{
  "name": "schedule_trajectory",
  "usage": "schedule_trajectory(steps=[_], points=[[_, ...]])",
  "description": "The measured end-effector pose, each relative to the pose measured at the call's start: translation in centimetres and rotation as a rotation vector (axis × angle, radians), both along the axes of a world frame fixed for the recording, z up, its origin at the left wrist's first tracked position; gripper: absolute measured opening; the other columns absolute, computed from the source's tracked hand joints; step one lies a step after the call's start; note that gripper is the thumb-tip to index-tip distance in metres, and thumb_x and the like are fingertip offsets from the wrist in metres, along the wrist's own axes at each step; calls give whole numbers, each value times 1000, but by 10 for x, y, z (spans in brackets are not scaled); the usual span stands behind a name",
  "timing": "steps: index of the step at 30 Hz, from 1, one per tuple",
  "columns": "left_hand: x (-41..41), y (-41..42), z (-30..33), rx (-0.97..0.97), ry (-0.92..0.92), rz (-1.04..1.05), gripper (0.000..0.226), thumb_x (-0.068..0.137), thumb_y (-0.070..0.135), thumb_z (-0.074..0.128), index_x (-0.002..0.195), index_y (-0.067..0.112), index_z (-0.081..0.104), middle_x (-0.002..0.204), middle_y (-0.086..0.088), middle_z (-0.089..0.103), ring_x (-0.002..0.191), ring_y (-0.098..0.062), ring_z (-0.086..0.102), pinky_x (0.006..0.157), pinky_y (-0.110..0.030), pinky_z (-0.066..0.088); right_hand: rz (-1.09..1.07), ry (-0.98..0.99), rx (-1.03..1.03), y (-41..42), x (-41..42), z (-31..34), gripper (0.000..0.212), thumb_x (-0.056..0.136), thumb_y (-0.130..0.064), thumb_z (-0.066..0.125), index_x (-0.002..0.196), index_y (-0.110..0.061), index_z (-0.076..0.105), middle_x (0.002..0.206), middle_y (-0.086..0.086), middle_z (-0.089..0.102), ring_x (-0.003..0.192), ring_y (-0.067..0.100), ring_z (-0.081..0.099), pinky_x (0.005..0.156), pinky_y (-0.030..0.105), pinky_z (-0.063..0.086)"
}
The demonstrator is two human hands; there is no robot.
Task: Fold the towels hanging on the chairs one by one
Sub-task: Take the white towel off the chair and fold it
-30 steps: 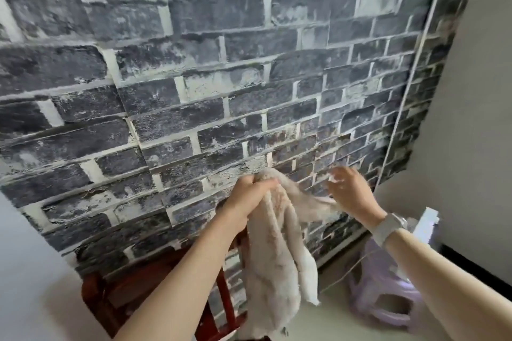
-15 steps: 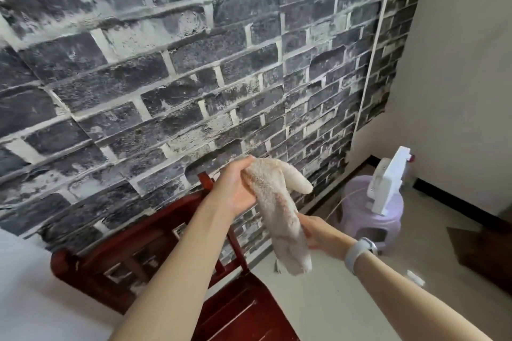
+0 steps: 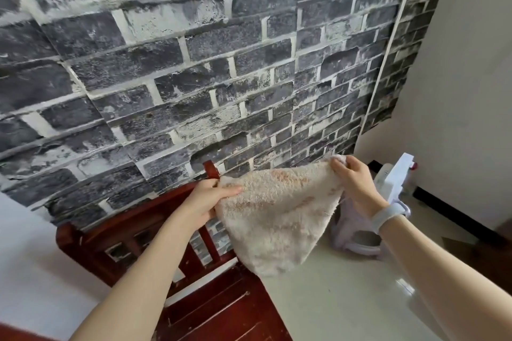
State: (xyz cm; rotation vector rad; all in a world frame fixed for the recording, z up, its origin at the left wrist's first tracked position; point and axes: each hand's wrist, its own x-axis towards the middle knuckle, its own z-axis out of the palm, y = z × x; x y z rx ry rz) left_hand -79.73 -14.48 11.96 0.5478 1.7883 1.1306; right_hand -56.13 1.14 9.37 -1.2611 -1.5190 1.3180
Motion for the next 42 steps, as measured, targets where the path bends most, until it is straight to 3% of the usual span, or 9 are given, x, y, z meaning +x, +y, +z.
schedule_trajectory(steps=[5,13,16,20,27,30,34,38,42], points=[[-8,-6,-4,20,-50,27,17,86,9,60,77,11,46,93,-9,58,68,-16,52,53,-29,40,-4,-144,241,-1,3,6,40,93,-27,49,80,11,45,69,18,45,64,22,42,59,37,38],[-15,-21,-18,131,249,61,30,72,14,76,83,21,49,74,-2,46,77,-22,49,71,-34,39,-13,-386,301,-5,13,-5,43,89,-40,52,63,-7,45,59,11,55,55,29,56,54,44,46],[-7,-31,-27,-8,567,15,39,72,30,76,103,25,52,98,4,51,93,-17,49,74,-30,37,25,-407,259,-12,12,-19,41,91,-26,52,58,-12,33,54,2,37,56,20,34,52,33,26],[4,-52,-55,-229,735,-50,62,75,42,71,127,22,44,130,1,51,118,-22,49,85,-31,40,161,-408,121,-26,15,-58,14,91,-13,53,99,-2,50,88,9,54,82,22,51,71,39,47],[25,-142,-135,-334,299,7,5,80,23,69,80,23,64,96,6,64,100,-17,59,83,-29,44,465,-510,-1,-73,39,-128,11,87,-3,57,85,-14,60,79,11,61,72,24,53,57,9,40],[45,-186,-161,-323,174,33,13,82,16,66,79,29,65,94,12,65,91,-5,59,79,-17,43,728,-630,-229,-90,51,-146,20,82,-14,66,100,-19,57,96,4,62,87,18,55,64,4,41],[68,-235,-186,-428,103,-70,27,74,7,74,96,20,68,90,7,66,88,-6,59,74,-8,41,1099,-1059,-163,-110,59,-166,57,76,-26,73,127,-18,48,112,2,47,103,21,50,90,23,39],[75,-271,-200,-523,180,-138,12,78,11,69,83,21,72,84,2,63,79,-11,59,71,-19,41,1353,-1227,-80,-132,47,-178,31,91,-26,51,117,-11,58,101,2,41,103,21,50,87,22,34],[63,-282,-213,-501,246,23,28,85,15,61,62,27,51,71,8,49,69,-9,50,62,-19,35,1226,-1162,38,-138,25,-203,28,91,-31,51,108,-13,64,114,3,43,115,22,44,99,29,34]])
